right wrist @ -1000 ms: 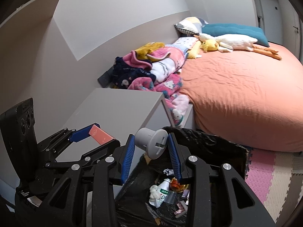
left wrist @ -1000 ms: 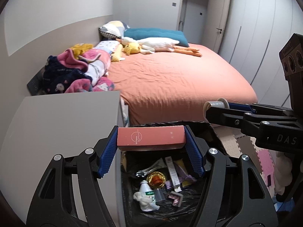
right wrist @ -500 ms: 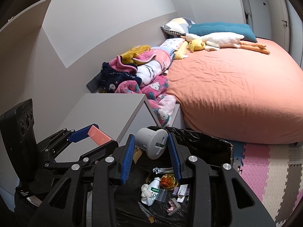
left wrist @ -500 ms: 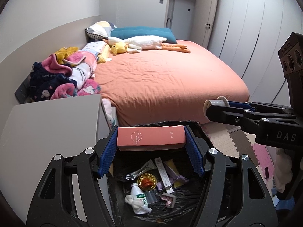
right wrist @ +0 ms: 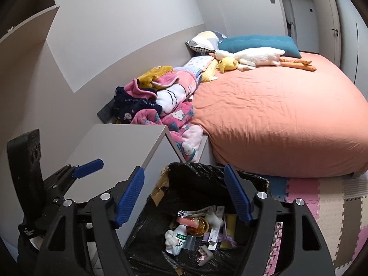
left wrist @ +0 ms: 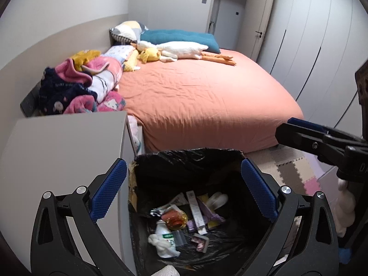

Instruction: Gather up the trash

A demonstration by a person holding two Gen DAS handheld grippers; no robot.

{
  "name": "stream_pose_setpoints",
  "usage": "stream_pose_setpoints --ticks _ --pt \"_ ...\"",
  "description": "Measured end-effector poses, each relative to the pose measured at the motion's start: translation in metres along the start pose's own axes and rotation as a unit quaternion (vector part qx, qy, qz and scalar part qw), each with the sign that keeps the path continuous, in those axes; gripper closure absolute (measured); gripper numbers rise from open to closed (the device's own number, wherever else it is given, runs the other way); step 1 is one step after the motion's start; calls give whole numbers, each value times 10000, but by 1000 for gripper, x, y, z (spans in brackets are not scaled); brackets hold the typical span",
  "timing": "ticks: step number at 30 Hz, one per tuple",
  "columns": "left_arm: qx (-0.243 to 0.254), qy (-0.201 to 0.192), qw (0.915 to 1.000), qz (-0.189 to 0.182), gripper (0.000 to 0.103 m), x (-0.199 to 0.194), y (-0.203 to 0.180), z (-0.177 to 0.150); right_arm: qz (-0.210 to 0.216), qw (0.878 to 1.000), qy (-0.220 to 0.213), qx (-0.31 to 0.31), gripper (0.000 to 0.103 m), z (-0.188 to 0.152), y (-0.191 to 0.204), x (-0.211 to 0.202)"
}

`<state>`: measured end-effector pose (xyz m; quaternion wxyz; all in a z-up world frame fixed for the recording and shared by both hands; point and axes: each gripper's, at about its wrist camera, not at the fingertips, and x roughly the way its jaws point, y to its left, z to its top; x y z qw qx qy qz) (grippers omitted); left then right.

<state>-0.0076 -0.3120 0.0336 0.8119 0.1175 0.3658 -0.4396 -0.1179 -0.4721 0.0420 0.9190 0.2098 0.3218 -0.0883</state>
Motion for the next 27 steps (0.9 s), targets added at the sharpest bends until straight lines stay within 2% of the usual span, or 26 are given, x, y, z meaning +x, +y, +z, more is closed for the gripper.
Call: stream_pose_setpoints --ticks 27 --pt "11 -161 9998 -81 7 -11 1 0 20 9999 63 -90 30 -2 9 4"
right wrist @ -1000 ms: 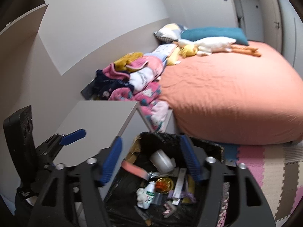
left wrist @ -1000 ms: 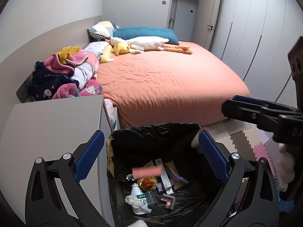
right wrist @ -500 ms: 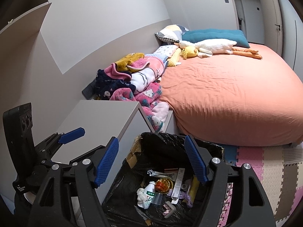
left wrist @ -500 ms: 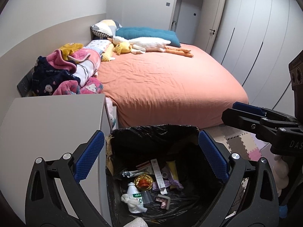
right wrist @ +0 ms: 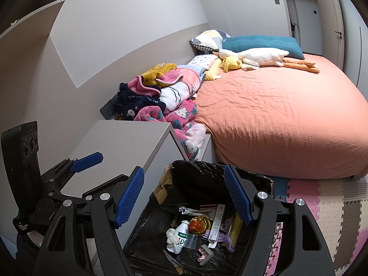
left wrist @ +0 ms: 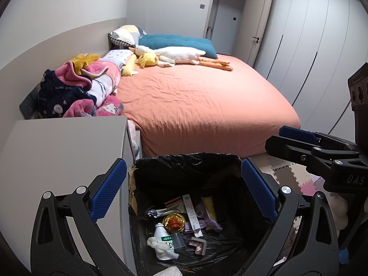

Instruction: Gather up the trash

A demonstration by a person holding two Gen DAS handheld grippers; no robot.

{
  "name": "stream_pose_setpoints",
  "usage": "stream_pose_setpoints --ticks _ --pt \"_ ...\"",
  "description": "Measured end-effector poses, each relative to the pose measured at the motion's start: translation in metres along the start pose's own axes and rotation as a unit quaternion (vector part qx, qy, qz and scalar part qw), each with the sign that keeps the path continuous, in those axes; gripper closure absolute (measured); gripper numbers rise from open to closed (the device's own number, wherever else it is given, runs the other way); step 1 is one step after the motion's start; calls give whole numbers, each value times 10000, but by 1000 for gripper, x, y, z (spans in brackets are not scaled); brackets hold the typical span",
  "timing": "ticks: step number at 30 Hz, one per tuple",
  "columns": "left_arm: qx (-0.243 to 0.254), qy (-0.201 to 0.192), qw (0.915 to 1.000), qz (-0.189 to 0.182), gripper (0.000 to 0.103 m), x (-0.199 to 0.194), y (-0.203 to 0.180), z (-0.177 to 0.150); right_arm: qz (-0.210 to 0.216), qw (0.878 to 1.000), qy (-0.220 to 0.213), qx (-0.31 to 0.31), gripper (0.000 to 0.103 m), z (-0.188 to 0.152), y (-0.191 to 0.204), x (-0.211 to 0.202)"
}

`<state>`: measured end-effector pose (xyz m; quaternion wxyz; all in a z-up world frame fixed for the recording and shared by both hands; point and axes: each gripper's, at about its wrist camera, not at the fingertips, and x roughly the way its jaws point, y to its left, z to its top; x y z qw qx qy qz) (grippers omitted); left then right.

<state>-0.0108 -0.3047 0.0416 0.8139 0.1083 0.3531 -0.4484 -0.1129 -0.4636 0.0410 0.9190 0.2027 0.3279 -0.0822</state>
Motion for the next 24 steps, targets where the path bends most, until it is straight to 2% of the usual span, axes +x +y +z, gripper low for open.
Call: stream_pose_setpoints --ticks 24 --pt "-59 36 9999 -112 7 6 7 4 1 10000 6 -1 30 1 1 1"
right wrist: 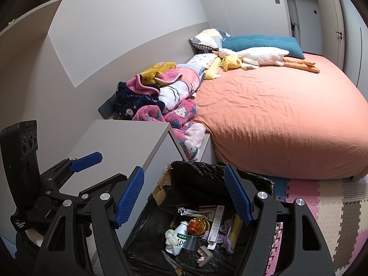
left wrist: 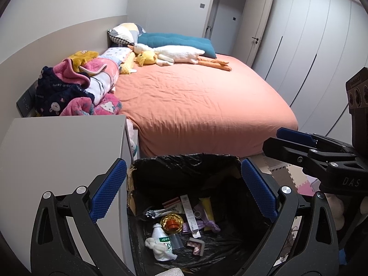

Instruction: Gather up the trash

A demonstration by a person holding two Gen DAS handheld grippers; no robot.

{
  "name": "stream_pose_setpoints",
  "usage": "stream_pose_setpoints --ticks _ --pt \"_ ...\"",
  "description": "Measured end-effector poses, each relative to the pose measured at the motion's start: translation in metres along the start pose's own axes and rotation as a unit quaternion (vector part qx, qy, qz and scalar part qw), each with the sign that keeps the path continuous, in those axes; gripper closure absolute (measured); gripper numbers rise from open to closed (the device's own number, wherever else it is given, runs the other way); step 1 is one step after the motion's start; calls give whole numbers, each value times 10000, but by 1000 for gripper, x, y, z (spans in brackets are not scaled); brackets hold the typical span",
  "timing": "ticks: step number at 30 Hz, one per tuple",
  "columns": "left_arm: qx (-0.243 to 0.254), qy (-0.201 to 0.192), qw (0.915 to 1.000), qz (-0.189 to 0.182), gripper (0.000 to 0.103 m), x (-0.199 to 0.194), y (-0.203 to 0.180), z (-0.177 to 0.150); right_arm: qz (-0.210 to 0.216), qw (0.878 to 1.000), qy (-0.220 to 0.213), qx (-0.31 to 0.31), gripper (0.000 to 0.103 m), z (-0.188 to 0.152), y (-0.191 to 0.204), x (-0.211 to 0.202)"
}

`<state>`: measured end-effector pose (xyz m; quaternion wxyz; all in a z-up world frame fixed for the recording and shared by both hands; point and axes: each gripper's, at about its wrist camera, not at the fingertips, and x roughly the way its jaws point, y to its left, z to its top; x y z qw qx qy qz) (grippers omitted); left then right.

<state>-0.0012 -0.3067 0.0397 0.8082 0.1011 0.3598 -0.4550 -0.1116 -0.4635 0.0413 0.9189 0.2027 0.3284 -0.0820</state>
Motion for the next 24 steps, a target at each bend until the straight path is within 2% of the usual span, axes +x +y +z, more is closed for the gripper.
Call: stream_pose_setpoints --ticks 24 --pt "92 24 10000 4 7 3 -9 2 3 10000 10 0 30 2 -1 1"
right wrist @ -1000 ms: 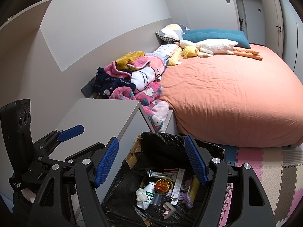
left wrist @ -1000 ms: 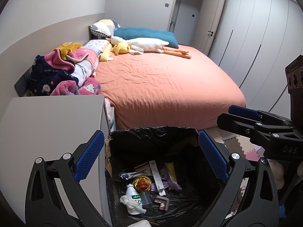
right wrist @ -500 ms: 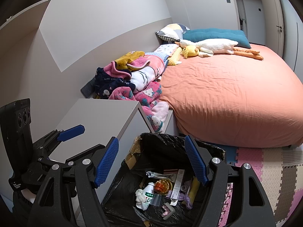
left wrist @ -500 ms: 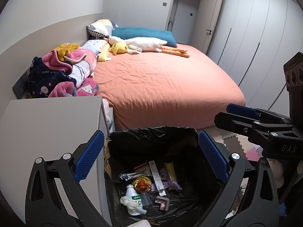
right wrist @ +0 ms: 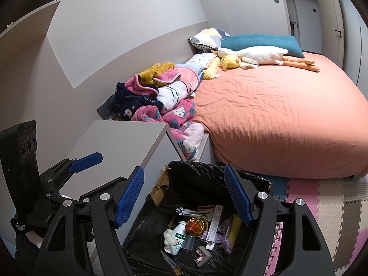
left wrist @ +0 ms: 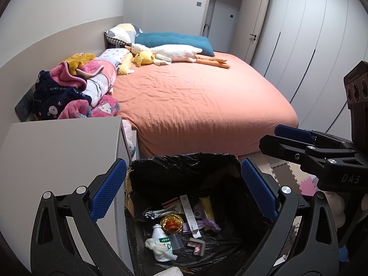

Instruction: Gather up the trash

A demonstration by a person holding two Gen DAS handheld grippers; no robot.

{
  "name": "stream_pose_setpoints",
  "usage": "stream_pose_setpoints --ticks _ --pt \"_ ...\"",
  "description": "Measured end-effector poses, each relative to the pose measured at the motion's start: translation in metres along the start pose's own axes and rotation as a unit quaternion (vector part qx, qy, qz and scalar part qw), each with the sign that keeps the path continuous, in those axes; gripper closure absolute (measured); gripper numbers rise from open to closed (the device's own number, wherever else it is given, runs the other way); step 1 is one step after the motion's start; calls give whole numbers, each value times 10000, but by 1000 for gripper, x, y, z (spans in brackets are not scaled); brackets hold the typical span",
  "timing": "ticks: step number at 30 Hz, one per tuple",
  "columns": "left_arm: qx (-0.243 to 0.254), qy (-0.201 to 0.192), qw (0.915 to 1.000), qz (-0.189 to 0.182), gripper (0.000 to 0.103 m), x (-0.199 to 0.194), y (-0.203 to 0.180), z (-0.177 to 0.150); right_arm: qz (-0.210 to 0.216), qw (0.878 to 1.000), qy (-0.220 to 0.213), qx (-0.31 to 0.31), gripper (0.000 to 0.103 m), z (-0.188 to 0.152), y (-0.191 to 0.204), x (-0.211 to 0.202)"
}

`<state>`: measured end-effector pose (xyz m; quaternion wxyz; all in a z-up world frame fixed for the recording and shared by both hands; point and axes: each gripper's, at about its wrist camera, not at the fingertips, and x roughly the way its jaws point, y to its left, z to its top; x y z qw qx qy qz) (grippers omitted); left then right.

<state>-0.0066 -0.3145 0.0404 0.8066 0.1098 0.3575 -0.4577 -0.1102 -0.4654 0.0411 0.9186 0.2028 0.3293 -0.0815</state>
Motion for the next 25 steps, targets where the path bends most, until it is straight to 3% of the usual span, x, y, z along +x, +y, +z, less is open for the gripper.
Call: stream_pose_setpoints --ticks 25 --pt "207 -118 9997 108 7 -4 -7 -2 5 10000 21 13 30 -4 -1 3"
